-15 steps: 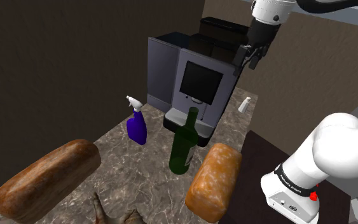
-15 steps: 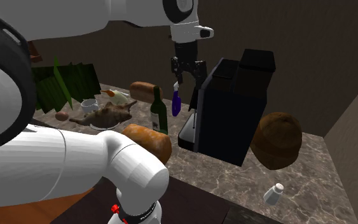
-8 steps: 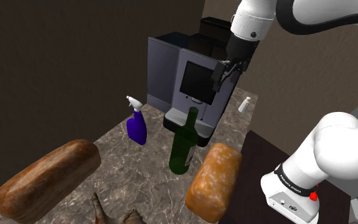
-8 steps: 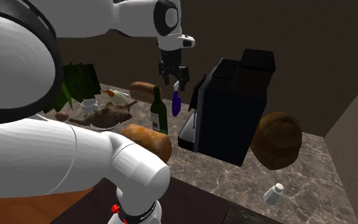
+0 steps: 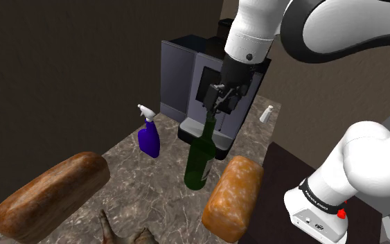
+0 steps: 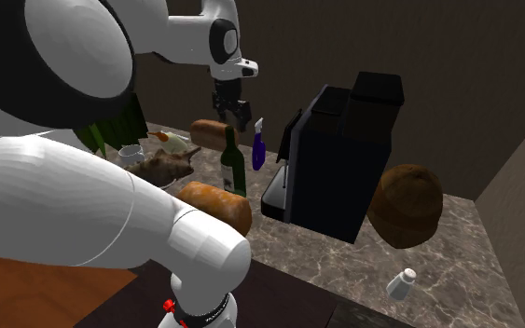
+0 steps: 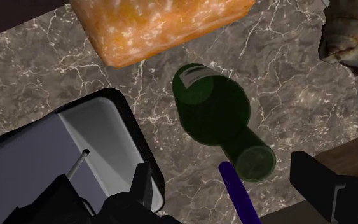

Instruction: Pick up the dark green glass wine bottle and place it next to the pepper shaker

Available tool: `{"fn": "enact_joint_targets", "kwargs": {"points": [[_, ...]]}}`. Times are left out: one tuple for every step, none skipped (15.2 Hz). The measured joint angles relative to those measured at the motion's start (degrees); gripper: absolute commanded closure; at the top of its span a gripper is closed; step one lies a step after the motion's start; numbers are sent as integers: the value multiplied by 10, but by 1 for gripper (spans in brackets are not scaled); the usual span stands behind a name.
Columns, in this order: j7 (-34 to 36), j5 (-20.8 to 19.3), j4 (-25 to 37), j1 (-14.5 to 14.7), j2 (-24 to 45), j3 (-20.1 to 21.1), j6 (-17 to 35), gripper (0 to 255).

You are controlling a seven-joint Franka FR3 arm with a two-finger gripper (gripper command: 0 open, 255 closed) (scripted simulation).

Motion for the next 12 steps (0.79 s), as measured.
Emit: {"fn": "enact_joint_targets", "kwargs": {"points": [[11, 4, 7, 2, 17, 11, 14, 0], [13, 6, 6, 3, 23, 15, 22, 0], [15, 7, 4, 4, 28, 18, 30, 0], [16, 7, 2, 4, 33, 20, 37, 0], [18, 8, -1, 4, 38, 22, 46, 0], [18, 9, -7, 4, 39, 23, 52, 0], [18, 9, -13, 4, 41, 25, 61, 0], [19, 9, -20, 4, 45, 27, 71, 0], [19, 10, -24, 4, 47, 28, 78, 0], [19, 10, -26, 4, 48, 29, 81, 0], [20, 10, -27, 4, 50, 30, 83, 0], [20, 10, -27, 4, 49, 30, 83, 0]]}}
